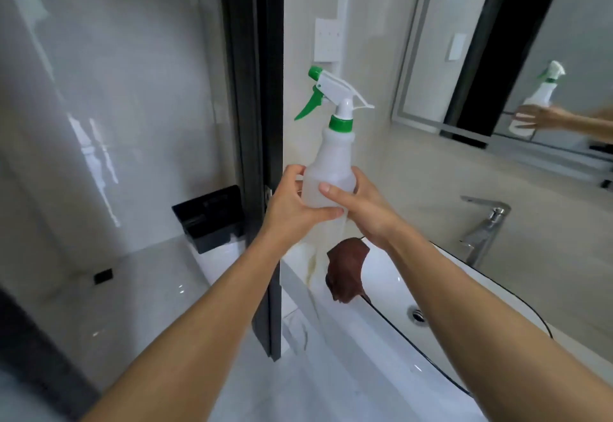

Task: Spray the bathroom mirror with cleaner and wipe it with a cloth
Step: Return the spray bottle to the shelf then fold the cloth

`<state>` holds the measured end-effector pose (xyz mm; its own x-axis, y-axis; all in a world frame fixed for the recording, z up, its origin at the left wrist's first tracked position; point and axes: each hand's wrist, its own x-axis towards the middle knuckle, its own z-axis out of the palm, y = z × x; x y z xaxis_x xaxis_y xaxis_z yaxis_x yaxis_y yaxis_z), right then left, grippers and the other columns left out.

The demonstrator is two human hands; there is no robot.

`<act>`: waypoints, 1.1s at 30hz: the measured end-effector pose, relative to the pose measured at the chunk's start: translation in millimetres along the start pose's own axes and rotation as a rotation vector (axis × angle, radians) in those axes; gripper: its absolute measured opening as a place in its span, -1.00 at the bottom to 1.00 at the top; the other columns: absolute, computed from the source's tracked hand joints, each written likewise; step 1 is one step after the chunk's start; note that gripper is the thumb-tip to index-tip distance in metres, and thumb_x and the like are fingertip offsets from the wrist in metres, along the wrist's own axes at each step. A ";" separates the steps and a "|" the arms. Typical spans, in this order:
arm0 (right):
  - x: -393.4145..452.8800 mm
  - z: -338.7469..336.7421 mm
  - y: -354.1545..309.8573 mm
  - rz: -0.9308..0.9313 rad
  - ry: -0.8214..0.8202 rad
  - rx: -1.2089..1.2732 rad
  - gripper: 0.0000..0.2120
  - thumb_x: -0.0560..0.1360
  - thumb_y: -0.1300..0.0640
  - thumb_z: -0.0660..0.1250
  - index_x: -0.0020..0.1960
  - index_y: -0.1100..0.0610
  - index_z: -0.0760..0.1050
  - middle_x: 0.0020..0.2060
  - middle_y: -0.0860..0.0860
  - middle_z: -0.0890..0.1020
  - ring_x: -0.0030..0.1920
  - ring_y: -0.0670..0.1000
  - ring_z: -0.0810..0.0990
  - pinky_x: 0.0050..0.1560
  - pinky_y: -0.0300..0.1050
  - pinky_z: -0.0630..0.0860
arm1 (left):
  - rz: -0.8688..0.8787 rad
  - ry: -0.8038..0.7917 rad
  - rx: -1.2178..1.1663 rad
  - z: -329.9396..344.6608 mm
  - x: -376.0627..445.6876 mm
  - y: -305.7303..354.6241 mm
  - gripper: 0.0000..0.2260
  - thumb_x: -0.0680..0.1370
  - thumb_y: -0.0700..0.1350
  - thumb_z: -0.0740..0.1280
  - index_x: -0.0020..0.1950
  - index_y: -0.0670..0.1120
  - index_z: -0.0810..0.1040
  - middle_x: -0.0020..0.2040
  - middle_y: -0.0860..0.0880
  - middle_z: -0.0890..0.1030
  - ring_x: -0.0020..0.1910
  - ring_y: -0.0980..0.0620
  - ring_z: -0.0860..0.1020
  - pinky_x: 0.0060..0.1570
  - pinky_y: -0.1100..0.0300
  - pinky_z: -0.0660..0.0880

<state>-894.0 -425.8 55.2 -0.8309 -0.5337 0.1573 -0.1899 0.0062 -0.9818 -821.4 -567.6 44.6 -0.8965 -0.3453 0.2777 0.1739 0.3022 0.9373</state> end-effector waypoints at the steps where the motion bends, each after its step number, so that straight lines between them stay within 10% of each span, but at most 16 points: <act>1: -4.3 5.5 8.6 0.020 -0.018 -0.001 -0.12 0.21 -0.26 0.62 0.37 0.09 0.37 0.21 0.11 0.63 0.18 0.14 0.66 0.18 0.21 0.60 | -0.018 0.006 0.002 -1.9 -9.5 -7.6 -0.28 0.12 0.11 0.67 0.15 0.15 0.38 0.07 0.03 0.66 0.05 -0.01 0.66 -0.01 -0.14 0.64; 10: -11.5 66.9 112.8 0.123 -0.238 0.097 -0.26 0.39 0.04 0.57 0.44 0.06 0.26 0.27 0.12 0.58 0.24 0.09 0.62 0.24 0.08 0.58 | -0.131 0.122 0.032 -27.8 -62.0 -107.0 -0.33 0.15 0.00 0.66 0.16 0.14 0.41 0.06 0.11 0.68 0.06 0.09 0.65 0.06 -0.08 0.62; 15: -23.4 107.9 183.8 0.165 -0.340 0.105 -0.39 0.50 0.14 0.47 0.41 0.03 0.19 0.29 0.06 0.52 0.20 -0.01 0.61 -0.12 -0.25 0.62 | -0.171 0.218 0.026 -38.5 -98.0 -186.7 -0.33 0.19 -0.05 0.66 0.19 0.13 0.42 0.08 0.12 0.67 0.06 0.09 0.64 0.09 -0.05 0.60; 21: -44.2 158.2 316.5 0.160 -0.345 0.167 -0.26 0.40 0.04 0.55 0.43 0.09 0.22 0.31 0.10 0.52 0.26 0.09 0.60 0.23 0.12 0.60 | -0.187 0.306 0.023 -34.5 -147.1 -311.3 -0.35 0.23 -0.10 0.66 0.20 0.13 0.42 0.09 0.07 0.64 0.05 0.08 0.62 0.05 0.00 0.61; 33: -110.9 164.2 583.6 0.397 -0.220 0.243 -0.51 0.56 -0.11 0.37 0.40 0.06 0.37 0.26 0.04 0.61 0.21 0.08 0.63 0.10 0.03 0.62 | -0.364 0.228 0.101 42.4 -214.6 -552.2 -0.42 0.24 0.04 0.65 0.18 0.05 0.50 0.05 0.07 0.62 0.01 0.01 0.63 0.00 0.00 0.61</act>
<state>-826.9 -501.9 -552.7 -0.6800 -0.6952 -0.2331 0.2664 0.0619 -0.9619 -742.3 -622.7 -541.5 -0.7772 -0.6291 -0.0171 -0.1877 0.2057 0.9604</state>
